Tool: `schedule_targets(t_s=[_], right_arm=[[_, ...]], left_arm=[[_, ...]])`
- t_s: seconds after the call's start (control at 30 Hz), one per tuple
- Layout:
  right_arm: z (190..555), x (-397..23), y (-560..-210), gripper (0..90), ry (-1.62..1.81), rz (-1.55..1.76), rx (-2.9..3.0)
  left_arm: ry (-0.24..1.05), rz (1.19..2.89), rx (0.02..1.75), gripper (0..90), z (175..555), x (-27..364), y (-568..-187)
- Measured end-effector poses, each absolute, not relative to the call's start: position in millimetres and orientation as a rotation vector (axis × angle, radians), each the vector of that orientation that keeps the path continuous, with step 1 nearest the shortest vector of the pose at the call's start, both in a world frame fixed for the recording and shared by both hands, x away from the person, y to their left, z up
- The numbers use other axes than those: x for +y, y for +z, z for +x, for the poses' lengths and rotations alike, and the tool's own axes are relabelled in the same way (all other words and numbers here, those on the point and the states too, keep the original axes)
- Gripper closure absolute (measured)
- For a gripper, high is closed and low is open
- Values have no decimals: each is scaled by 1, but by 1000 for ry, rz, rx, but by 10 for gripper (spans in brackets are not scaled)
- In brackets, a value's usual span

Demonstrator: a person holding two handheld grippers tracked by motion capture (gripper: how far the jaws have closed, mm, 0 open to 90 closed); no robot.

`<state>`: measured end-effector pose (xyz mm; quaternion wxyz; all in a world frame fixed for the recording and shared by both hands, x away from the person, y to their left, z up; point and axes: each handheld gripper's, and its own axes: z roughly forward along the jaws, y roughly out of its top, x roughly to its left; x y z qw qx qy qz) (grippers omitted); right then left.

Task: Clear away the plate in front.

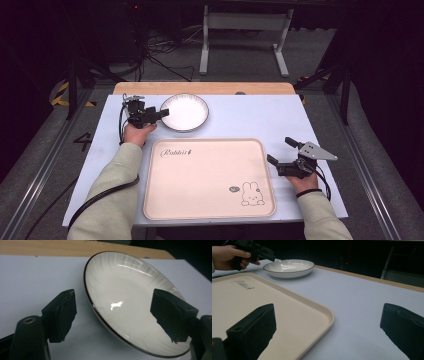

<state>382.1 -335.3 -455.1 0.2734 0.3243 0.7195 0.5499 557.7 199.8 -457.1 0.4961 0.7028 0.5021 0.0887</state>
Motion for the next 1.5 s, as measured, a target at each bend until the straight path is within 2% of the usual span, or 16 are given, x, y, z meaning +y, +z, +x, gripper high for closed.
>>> schedule_targets(t_s=[0.33,0.5,0.7,0.87,0.93,1.3,1.5], right_arm=[[382,-335,-455,7,1479,874,1936],[382,-335,-455,7,1480,880,1934],[382,-335,-455,8,1478,876,1936],[382,-336,-455,7,1476,889,1928],[382,-336,-455,8,1476,890,1927],[382,-335,-455,8,1473,887,1928],[382,-335,-455,8,1473,887,1928]], left_arm=[[195,1795,1298,308,561,188,-465],[137,1732,1365,373,563,192,-467],[144,1707,1399,506,561,195,-468],[-6,1635,1465,625,562,194,-469],[-29,1637,1465,664,563,193,-469],[29,1645,1542,712,561,183,-464],[6,1582,1590,764,563,181,-464]])
